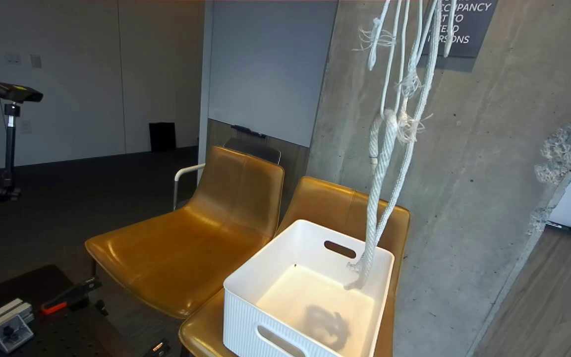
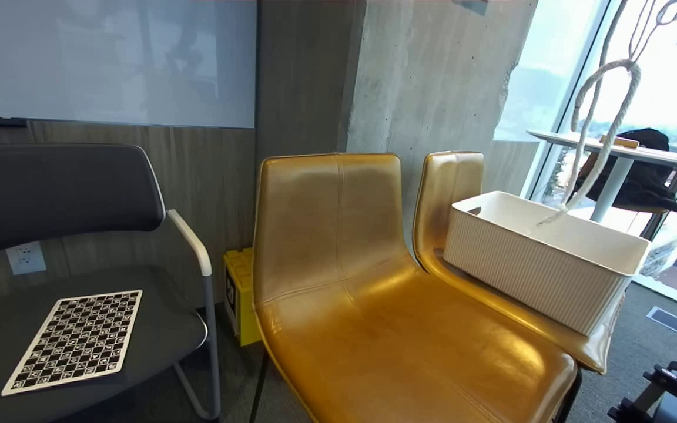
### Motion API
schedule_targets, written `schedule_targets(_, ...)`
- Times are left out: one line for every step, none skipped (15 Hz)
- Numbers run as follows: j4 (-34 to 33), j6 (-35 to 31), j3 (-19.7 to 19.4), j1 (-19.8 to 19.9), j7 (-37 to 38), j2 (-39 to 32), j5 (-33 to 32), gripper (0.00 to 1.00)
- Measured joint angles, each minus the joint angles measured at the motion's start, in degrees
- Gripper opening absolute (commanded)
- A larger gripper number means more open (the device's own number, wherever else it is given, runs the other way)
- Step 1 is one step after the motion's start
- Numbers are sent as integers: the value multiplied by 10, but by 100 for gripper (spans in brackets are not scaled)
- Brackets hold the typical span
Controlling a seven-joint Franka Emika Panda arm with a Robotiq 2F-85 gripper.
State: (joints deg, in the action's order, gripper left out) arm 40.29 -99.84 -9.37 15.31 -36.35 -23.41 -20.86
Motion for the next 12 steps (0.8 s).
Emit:
schedule_targets(-10, 2, 0, 1, -1, -8, 0, 0)
schedule_targets(-19, 5, 0, 1, -2, -15, 0, 0)
schedule_targets(-27, 10, 0, 0, -2, -22, 1, 0)
schedule_targets(-31, 11, 2, -1, -2, -28, 2, 0)
schedule_targets(-31, 11, 4, -3, -2, -34, 2, 0)
schedule_targets(-31, 11, 6, -6, -2, -40, 2, 0)
schedule_targets(-30, 11, 8, -11, -2, -47, 2, 0)
schedule_targets(-29, 11, 10, -15, -1, -55, 2, 0)
schedule_targets(-27, 11, 12, -19, -1, -63, 2, 0)
schedule_targets(-24, 11, 14, -22, 0, -70, 2, 0)
schedule_targets(-19, 11, 17, -24, 0, -77, 2, 0)
schedule_targets(-13, 11, 19, -25, 1, -82, 2, 0)
